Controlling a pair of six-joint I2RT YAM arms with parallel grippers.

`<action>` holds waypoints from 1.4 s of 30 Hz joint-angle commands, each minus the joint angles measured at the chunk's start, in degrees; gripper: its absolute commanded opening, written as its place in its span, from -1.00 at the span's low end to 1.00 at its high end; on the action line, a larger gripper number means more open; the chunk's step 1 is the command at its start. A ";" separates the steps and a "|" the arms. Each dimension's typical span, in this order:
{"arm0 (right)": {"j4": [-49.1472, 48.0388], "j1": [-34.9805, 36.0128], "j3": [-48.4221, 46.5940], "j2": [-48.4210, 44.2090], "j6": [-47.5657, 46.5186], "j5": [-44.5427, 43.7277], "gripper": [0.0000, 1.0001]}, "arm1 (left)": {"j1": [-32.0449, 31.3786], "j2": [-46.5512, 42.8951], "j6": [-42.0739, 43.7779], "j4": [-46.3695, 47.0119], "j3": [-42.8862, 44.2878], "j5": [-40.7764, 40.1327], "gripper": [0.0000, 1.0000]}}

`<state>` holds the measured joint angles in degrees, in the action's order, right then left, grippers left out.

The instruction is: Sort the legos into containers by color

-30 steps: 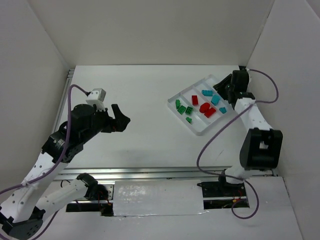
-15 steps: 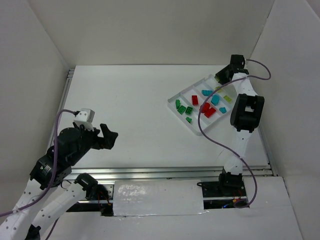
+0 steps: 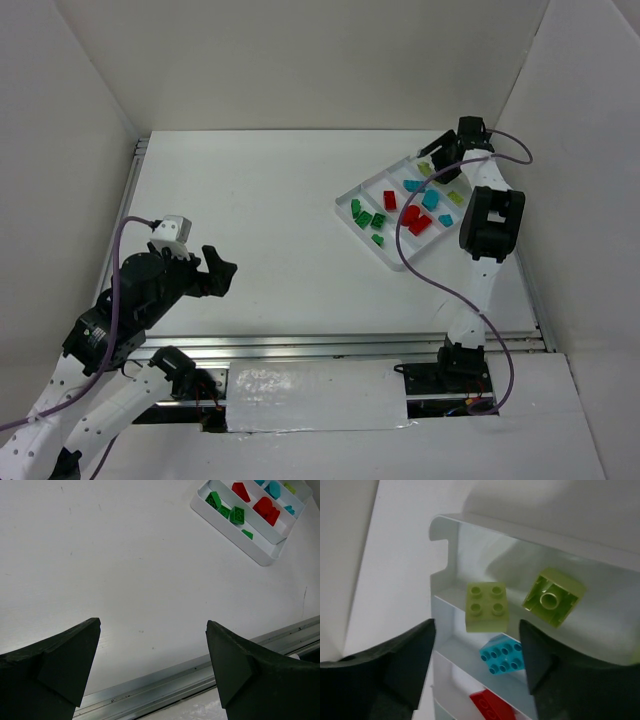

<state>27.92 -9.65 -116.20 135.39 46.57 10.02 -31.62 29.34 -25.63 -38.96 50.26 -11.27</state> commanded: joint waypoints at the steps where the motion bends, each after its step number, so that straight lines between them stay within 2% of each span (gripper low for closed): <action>1: -1.73 -0.28 -2.45 -0.65 -0.16 0.97 0.61 | 0.15 0.19 1.10 2.48 0.19 0.37 0.99; 3: -1.47 -0.28 -2.97 -1.80 -0.16 0.00 0.77 | 0.24 0.36 1.19 2.57 0.19 0.63 0.99; 10: -0.15 -0.11 -4.48 -8.46 -0.95 -1.06 0.79 | 1.29 0.80 1.37 2.66 0.10 1.07 0.99; 13: 0.38 1.12 -2.11 -17.58 -2.88 -2.90 0.82 | 2.70 0.98 1.19 2.84 0.10 0.81 0.99; 15: 1.60 2.61 1.14 -22.17 -4.90 -5.08 0.99 | 3.93 1.68 0.49 2.49 0.19 -0.77 0.99; 19: 2.76 5.51 13.16 -40.43 -7.54 -6.16 1.00 | 6.30 5.54 -2.14 0.99 1.06 -8.58 0.99; 20: 0.58 6.30 21.20 -44.65 -8.85 -6.07 1.00 | 7.87 7.46 -3.28 -0.49 2.11 -11.90 0.99; 21: -0.49 7.18 25.11 -52.96 -9.56 -7.72 0.99 | 8.93 8.44 -3.81 -1.02 2.47 -13.33 0.99; 22: -1.02 9.36 28.80 -56.78 -10.78 -8.26 0.99 | 10.07 9.23 -4.43 -1.64 2.82 -14.73 0.99; 23: -0.68 9.39 34.15 -60.47 -13.32 -8.52 0.99 | 12.78 10.72 -4.87 -2.08 3.52 -15.44 0.99; 24: 0.19 12.00 36.03 -66.95 -14.21 -9.22 0.99 | 14.11 11.43 -4.96 -2.26 3.88 -15.71 0.99; 26: 3.52 14.48 39.64 -72.35 -17.73 -8.01 0.99 | 17.54 12.67 -5.13 -2.17 4.67 -15.98 0.99; 28: 6.08 14.83 40.96 -79.12 -19.31 -3.90 0.99 | 19.21 13.19 -4.70 -1.65 5.28 -15.80 0.99; 30: 8.03 20.35 42.45 -87.17 -18.53 -7.20 0.99 | 19.40 13.90 -3.99 -1.99 7.13 -17.63 0.99; 32: 9.77 21.43 44.04 -93.52 -18.18 -2.50 0.99 | 19.40 14.25 -3.90 -3.05 9.84 -19.92 0.99; 35: 16.09 21.43 41.77 -97.50 -19.31 -2.72 0.99 | 19.40 12.85 -4.34 -5.60 13.19 -24.06 0.99; 40: 30.49 21.51 34.47 -101.20 -24.94 -9.83 0.99 | 19.40 5.31 -2.68 -5.34 12.76 -22.84 0.99; 41: 31.83 22.91 33.86 -102.77 -24.86 -15.85 0.99 | 19.40 4.33 -2.41 -5.51 12.50 -22.75 0.99; 42: 32.45 23.44 33.85 -104.09 -24.60 -17.65 0.99 | 19.40 3.28 -1.97 -5.95 12.41 -22.57 0.99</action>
<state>51.59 12.23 -80.42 33.50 24.93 0.99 -12.51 35.92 -28.69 -44.56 62.13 -32.42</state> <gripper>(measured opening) 0.996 0.995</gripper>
